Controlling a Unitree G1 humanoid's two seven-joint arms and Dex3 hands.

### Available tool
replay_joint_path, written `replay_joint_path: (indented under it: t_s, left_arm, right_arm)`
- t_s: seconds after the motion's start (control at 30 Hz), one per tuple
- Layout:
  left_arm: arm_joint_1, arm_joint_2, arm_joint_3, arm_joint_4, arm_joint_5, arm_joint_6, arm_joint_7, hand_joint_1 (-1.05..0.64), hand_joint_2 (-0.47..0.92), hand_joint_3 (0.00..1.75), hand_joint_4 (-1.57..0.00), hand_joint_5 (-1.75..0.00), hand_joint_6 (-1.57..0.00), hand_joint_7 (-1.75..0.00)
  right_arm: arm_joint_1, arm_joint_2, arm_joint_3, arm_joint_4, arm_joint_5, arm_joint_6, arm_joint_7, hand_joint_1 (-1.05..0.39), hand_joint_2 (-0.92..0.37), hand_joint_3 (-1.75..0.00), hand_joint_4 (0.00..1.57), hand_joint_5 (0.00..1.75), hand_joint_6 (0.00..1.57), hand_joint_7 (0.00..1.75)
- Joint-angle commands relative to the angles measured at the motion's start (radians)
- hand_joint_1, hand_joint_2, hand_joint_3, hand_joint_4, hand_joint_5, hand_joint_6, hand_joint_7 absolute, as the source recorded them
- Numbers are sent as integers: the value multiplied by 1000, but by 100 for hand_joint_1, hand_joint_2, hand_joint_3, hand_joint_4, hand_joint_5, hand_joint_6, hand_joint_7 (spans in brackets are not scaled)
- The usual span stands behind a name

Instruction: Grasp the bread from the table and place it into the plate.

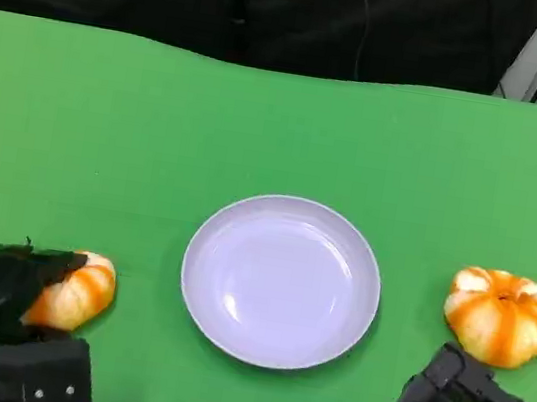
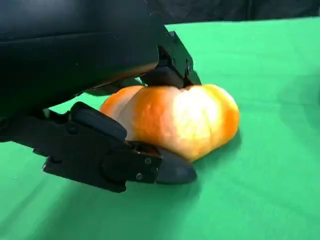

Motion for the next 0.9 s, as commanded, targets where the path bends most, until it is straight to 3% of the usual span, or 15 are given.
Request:
replay_joint_path:
  t_s: [0.03,0.07,0.1,0.13,0.17,0.23,0.63,0.67,0.7,0.9]
  left_arm:
    - [9,-4,9,45,-56,-46,33,-15,92,33,-87,-70,-113,-10]
    - [9,-4,11,49,-66,-58,42,-12,92,30,-82,-94,-117,-15]
    - [9,-3,11,53,-71,-71,59,-10,92,28,-79,-107,-119,-18]
    - [9,-3,10,57,-75,-80,71,-9,92,27,-71,-139,-107,-57]
    - [7,-2,8,61,-76,-84,79,-9,92,27,-67,-151,-92,-91]
    - [5,0,4,67,-79,-90,87,-8,92,27,-64,-162,-78,-120]
    - [7,2,8,40,-82,-88,108,-8,92,26,-63,-164,-73,-130]
    - [11,5,21,-17,-79,-81,119,-7,92,26,-60,-170,-60,-156]
    - [15,7,31,-67,-76,-76,127,-7,92,27,-59,-172,-56,-165]
    - [41,7,54,-209,-69,-53,116,-5,92,29,-62,-175,-54,-175]
  right_arm:
    - [-1,-9,-5,-2,8,-1,-1,-16,-53,-125,83,175,73,158]
    - [-1,-10,-5,-3,8,0,-1,-16,-53,-125,83,175,73,158]
    - [-1,-9,-5,-4,10,2,-1,-16,-53,-125,83,175,74,158]
    - [-1,-9,-5,-5,12,3,0,-16,-53,-125,83,175,74,158]
    - [0,-9,-5,-5,13,4,0,-16,-53,-125,83,175,74,158]
    - [0,-9,-5,-5,13,5,1,-16,-53,-125,83,175,74,158]
    - [0,-11,-6,-6,13,6,1,-16,-52,-126,83,175,74,158]
    - [-3,-12,-6,-2,14,5,3,-16,-52,-126,83,175,74,158]
    - [-6,-12,-7,2,15,3,4,-16,-52,-127,83,175,73,158]
    - [-14,-12,-10,12,12,-4,7,-15,-52,-127,83,175,73,158]
